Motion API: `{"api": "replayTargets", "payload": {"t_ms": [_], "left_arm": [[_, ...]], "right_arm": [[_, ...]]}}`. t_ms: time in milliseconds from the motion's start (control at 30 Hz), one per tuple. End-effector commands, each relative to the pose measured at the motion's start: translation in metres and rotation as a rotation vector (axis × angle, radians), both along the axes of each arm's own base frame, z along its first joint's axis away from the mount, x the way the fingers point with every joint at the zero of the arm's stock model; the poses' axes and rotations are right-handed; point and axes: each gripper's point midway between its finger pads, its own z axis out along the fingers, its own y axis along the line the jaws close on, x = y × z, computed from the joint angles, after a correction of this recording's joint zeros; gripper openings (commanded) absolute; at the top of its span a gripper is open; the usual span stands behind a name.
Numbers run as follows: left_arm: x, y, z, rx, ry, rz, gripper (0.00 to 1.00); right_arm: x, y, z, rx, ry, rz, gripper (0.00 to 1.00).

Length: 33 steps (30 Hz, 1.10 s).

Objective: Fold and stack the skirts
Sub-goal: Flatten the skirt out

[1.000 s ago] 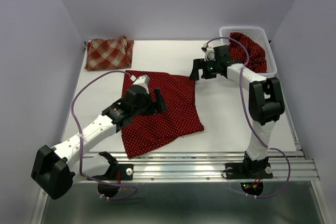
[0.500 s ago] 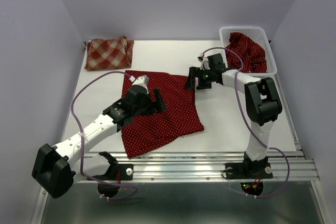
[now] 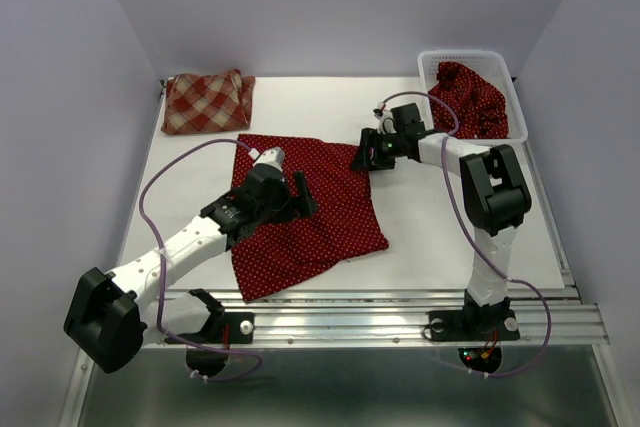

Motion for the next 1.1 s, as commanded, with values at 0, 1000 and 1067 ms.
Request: {"api": "replayTargets", "payload": {"t_ms": [0,1000,1067], "left_arm": [[0.003,-0.001,0.002,-0.011,-0.021,0.007,0.99],[0.016,0.006,-0.008,0.069,0.002,0.065,0.99],[0.016,0.007,-0.007,0.072,-0.002,0.068,0.99]], "right_arm": [[0.015,0.013,0.013,0.038,-0.053,0.006,0.59],[0.027,0.005,0.048,-0.124,-0.136,-0.091,0.08],[0.035,0.003,0.057,-0.128,-0.162,-0.121,0.05]]}}
